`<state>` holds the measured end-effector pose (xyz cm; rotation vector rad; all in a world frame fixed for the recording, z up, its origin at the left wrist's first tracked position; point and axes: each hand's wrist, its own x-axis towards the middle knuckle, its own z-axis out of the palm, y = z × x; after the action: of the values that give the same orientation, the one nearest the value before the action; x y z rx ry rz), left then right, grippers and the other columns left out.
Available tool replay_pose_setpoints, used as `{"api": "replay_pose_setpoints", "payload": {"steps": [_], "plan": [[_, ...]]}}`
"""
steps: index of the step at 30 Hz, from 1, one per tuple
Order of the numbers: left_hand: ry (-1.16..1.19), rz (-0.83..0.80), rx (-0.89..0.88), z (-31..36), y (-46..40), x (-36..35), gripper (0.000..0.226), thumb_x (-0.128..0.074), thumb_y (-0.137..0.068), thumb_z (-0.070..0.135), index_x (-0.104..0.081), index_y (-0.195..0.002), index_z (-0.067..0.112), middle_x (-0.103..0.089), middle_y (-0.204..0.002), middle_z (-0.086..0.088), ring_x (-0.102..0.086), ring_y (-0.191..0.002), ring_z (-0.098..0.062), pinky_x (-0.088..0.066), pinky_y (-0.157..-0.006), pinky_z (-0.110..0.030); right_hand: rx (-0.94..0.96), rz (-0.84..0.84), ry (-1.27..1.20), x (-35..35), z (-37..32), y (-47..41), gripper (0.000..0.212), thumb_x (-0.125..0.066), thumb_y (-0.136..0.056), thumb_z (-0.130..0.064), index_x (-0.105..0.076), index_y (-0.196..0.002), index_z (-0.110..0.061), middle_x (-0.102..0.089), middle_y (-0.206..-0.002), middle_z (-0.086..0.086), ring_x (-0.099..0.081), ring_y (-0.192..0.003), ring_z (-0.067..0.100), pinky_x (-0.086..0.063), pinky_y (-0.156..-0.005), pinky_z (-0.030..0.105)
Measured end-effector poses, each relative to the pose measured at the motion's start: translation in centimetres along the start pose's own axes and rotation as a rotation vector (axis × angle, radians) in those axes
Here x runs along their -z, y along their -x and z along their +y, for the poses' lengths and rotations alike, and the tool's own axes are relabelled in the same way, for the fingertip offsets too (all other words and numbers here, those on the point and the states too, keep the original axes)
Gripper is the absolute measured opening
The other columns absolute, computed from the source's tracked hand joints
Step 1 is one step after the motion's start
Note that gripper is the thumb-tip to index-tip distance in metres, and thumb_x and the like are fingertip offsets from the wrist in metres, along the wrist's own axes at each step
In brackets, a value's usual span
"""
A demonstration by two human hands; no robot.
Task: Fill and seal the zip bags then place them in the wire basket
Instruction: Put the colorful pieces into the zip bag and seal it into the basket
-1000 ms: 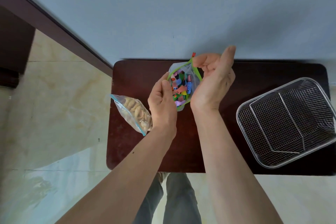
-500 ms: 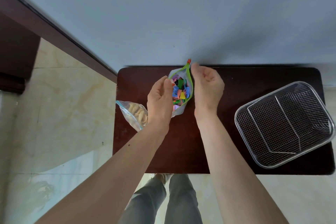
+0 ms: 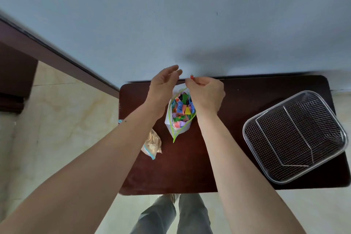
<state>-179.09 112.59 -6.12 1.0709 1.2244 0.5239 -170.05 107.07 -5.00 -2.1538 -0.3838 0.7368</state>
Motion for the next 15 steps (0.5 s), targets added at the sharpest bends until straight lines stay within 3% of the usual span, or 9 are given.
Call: {"api": "replay_pose_setpoints", "payload": {"steps": [3,6,9,13,15], "plan": [[-0.007,-0.079,-0.024,-0.2,-0.6,0.0,0.029,-0.047,-0.1,0.01,-0.059,-0.126,0.005,-0.064,-0.13,-0.013,-0.059,-0.124,-0.027,-0.045,-0.109,-0.039,0.046,-0.033,-0.001,0.7,0.1,-0.1,0.02,-0.071,-0.083,-0.03,-0.079,-0.095,-0.016,-0.078,-0.089,-0.003,-0.071,-0.083,0.012,-0.049,-0.068,0.02],[-0.021,-0.147,-0.039,0.0,-0.7,-0.1,0.027,-0.047,-0.1,0.007,-0.062,-0.122,0.005,-0.066,-0.125,-0.014,-0.061,-0.121,-0.026,-0.047,-0.108,-0.035,0.083,-0.077,-0.014,1.3,0.1,-0.4,0.019,-0.072,-0.081,-0.029,-0.079,-0.094,-0.017,-0.078,-0.088,-0.004,-0.071,-0.086,0.011,-0.055,-0.074,0.024],[0.008,-0.193,-0.063,0.3,-0.6,-0.1,0.026,-0.048,-0.1,0.006,-0.063,-0.12,0.0,-0.067,-0.116,-0.017,-0.065,-0.107,-0.021,-0.052,-0.095,-0.024,0.137,-0.138,-0.053,2.0,-0.2,-0.5,0.017,-0.074,-0.08,-0.025,-0.079,-0.094,-0.016,-0.078,-0.084,-0.004,-0.071,-0.083,0.009,-0.057,-0.081,0.028],[0.039,-0.186,-0.109,0.5,-0.9,-0.2,0.018,-0.053,-0.097,0.005,-0.068,-0.104,-0.001,-0.072,-0.092,-0.005,-0.068,-0.082,-0.007,-0.052,-0.078,-0.015,0.182,-0.184,-0.053,2.6,-0.3,-0.7,0.014,-0.073,-0.079,-0.026,-0.08,-0.09,-0.019,-0.07,-0.067,-0.018,-0.067,-0.071,0.0,-0.052,-0.071,0.019],[0.061,-0.17,-0.117,0.5,-1.0,-0.2,0.015,-0.055,-0.095,0.004,-0.07,-0.095,0.002,-0.073,-0.084,0.0,-0.067,-0.077,-0.006,-0.053,-0.076,-0.016,0.19,-0.195,-0.065,2.8,-0.2,-0.8,0.013,-0.073,-0.079,-0.027,-0.08,-0.087,-0.02,-0.071,-0.067,-0.015,-0.066,-0.068,0.0,-0.051,-0.068,0.019]]}}
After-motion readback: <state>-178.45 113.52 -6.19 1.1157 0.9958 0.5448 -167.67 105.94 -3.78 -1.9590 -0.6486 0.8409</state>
